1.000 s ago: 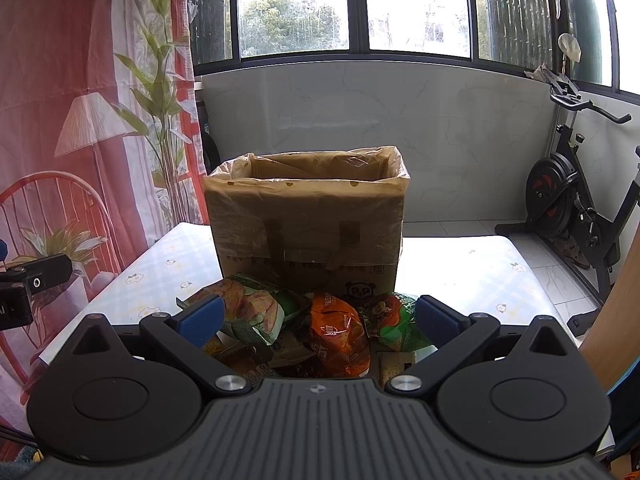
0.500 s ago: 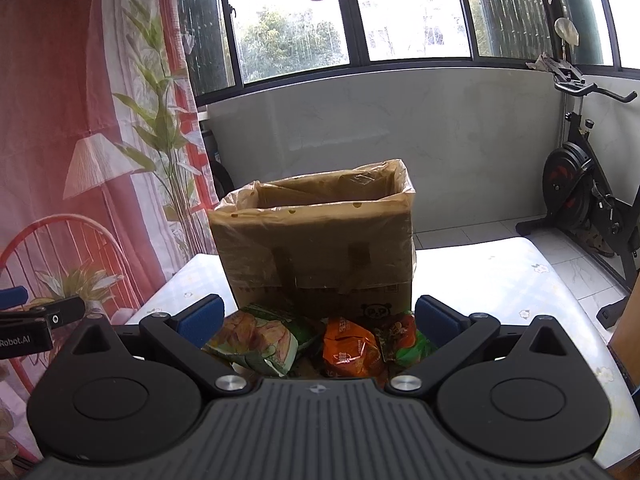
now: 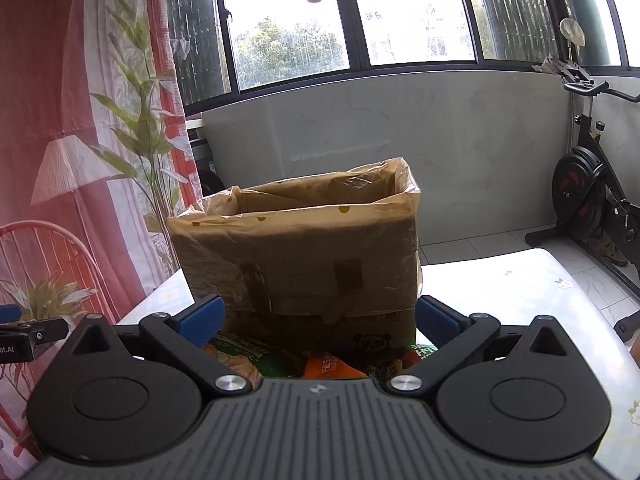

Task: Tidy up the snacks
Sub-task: 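Grasp the yellow snack bag with the left tool while the right tool approaches the orange bag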

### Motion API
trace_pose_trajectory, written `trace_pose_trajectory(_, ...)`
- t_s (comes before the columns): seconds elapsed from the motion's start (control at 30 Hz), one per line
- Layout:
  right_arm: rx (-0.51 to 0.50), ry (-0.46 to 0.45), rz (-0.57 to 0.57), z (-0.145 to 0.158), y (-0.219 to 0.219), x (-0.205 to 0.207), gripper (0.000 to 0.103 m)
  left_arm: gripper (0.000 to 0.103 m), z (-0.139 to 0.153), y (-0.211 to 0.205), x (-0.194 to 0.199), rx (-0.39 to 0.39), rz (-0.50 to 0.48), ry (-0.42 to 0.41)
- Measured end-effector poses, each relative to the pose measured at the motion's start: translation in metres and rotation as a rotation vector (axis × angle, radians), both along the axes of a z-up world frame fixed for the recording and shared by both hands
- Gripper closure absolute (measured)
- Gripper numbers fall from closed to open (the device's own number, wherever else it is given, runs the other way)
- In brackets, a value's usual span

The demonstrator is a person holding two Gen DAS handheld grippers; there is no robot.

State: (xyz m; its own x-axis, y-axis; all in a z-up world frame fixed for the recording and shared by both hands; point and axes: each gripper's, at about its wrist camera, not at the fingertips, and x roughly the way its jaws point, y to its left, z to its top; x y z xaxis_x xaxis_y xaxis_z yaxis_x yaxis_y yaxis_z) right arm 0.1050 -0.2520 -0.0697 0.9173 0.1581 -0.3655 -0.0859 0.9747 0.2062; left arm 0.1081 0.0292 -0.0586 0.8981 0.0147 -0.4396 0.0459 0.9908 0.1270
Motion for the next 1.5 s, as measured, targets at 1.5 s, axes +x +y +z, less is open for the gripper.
trace_pose_trajectory(1.5, -0.023, 0.115, 0.061, -0.097, 0.005, 0.007, 0.016, 0.006, -0.133, 0.029, 0.061, -0.131, 0.063, 0.32)
